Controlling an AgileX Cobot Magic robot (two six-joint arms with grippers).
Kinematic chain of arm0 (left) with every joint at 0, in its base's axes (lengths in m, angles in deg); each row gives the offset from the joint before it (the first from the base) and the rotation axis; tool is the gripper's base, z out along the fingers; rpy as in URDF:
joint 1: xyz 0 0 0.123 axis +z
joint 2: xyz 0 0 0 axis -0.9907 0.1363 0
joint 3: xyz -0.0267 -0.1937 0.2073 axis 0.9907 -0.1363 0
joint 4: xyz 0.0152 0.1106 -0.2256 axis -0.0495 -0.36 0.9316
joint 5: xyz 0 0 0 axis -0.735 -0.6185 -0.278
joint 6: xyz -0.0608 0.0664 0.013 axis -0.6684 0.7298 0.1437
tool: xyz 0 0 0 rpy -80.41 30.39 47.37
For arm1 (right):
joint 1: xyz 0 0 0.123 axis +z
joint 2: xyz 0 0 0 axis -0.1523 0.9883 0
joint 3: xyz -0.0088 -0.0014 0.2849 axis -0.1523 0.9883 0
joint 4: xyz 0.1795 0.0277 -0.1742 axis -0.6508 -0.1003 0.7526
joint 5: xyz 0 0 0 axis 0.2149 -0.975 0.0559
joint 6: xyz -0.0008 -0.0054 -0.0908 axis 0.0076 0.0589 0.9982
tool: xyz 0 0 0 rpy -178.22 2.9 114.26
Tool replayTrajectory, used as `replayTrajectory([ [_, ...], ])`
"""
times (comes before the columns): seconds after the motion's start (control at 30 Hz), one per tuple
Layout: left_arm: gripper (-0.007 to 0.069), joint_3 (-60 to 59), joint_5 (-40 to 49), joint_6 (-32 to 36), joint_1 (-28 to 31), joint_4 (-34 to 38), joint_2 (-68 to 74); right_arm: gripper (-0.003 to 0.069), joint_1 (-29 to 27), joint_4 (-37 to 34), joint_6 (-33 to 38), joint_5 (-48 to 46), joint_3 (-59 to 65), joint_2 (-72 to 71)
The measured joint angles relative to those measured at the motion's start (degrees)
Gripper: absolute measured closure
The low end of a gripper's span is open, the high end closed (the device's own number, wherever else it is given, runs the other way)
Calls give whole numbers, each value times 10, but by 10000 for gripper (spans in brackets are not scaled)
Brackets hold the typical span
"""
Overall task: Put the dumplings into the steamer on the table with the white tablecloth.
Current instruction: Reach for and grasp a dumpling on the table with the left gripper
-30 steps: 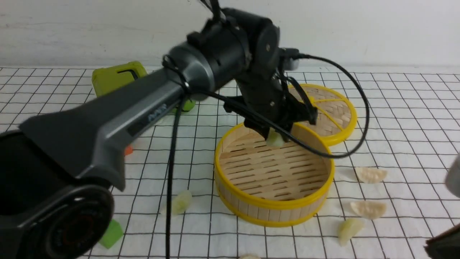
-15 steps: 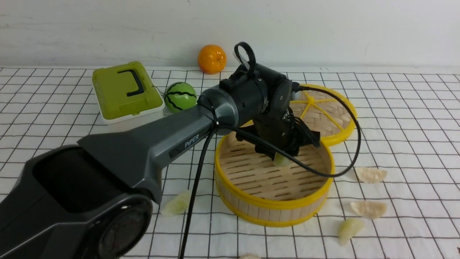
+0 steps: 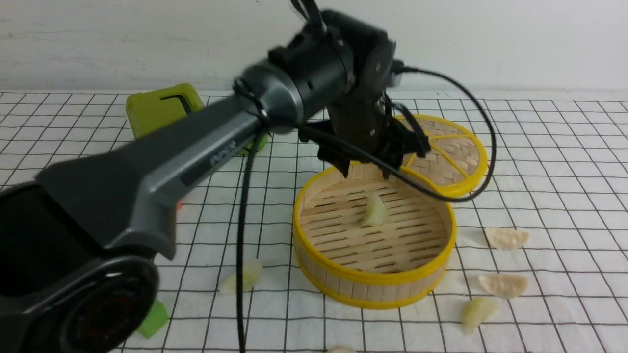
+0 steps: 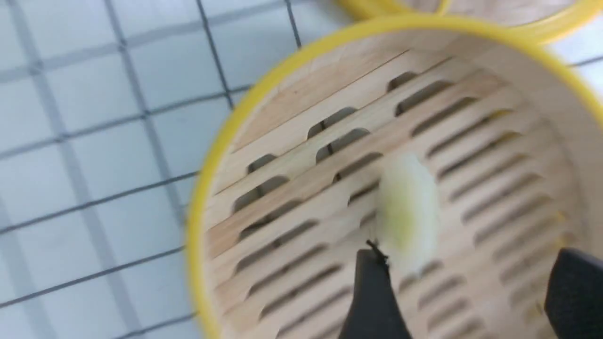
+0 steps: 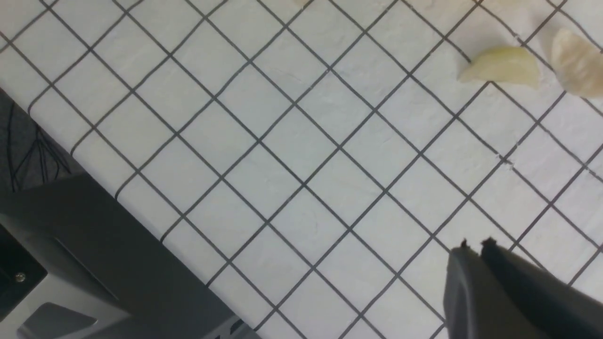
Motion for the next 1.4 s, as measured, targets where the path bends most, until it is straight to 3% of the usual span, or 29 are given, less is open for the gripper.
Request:
replayTrajectory([
  [0.27,159,-55,28,63,0,0,-140,626,0,-7,0,44,3,0],
  [0.63,210,-473,23,97,42,6,-340,624,0,-52,3,66,3,0],
  [0.77,216,-591,-65,101,95,30,-353,620,0,-54,4,76,3,0],
  [0.97,217,-614,-167,139,141,65,-313,615,0,-56,4,103,3,0],
  [1.23,217,-614,-296,253,144,80,-223,608,0,-56,4,109,3,0],
  [1.4,217,-614,-336,270,144,80,-188,606,0,-56,4,101,3,0],
])
